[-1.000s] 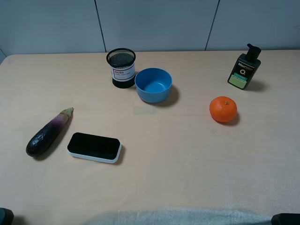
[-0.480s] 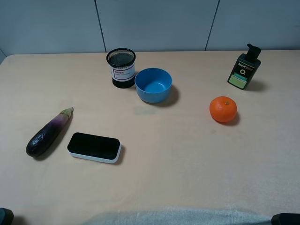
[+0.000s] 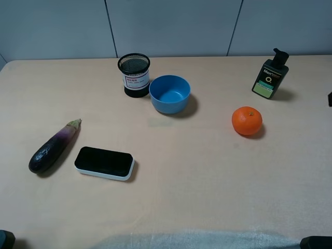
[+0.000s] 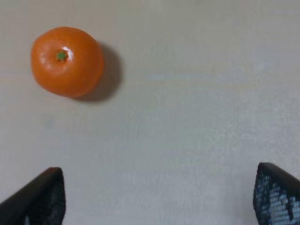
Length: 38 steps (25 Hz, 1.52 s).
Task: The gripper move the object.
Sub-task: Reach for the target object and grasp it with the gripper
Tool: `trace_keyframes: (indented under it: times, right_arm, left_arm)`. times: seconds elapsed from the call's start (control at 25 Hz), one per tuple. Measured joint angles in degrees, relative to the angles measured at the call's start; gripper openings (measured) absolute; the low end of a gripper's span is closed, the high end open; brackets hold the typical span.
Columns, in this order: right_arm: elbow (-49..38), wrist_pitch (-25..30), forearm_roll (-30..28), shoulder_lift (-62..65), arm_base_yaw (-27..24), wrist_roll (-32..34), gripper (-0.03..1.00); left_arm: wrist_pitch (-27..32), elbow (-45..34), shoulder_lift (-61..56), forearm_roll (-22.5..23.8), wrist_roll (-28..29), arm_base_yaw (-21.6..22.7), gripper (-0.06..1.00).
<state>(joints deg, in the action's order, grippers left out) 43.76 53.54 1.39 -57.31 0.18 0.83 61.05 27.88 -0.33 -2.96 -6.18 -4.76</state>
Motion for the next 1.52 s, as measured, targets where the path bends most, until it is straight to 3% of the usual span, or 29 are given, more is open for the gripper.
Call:
trace_keyframes:
  times: [0.32, 0.76, 1.24, 1.52]
  right_arm:
    - [6.2, -4.3, 0.4, -18.0, 0.0, -0.2, 0.61]
    - [9.4, -10.4, 3.1, -31.6, 0.0, -4.4, 0.61]
    - [9.5, -12.7, 7.5, -39.2, 0.1, -8.1, 0.61]
    - [9.5, -13.5, 7.5, -40.0, 4.3, -8.1, 0.61]
  left_arm:
    - [0.0, 0.0, 0.0, 0.0, 0.0, 0.0, 0.77]
    - [0.0, 0.0, 0.0, 0.0, 0.0, 0.0, 0.77]
    - [0.0, 0.0, 0.0, 0.0, 0.0, 0.0, 0.77]
    - [0.0, 0.0, 0.0, 0.0, 0.0, 0.0, 0.77]
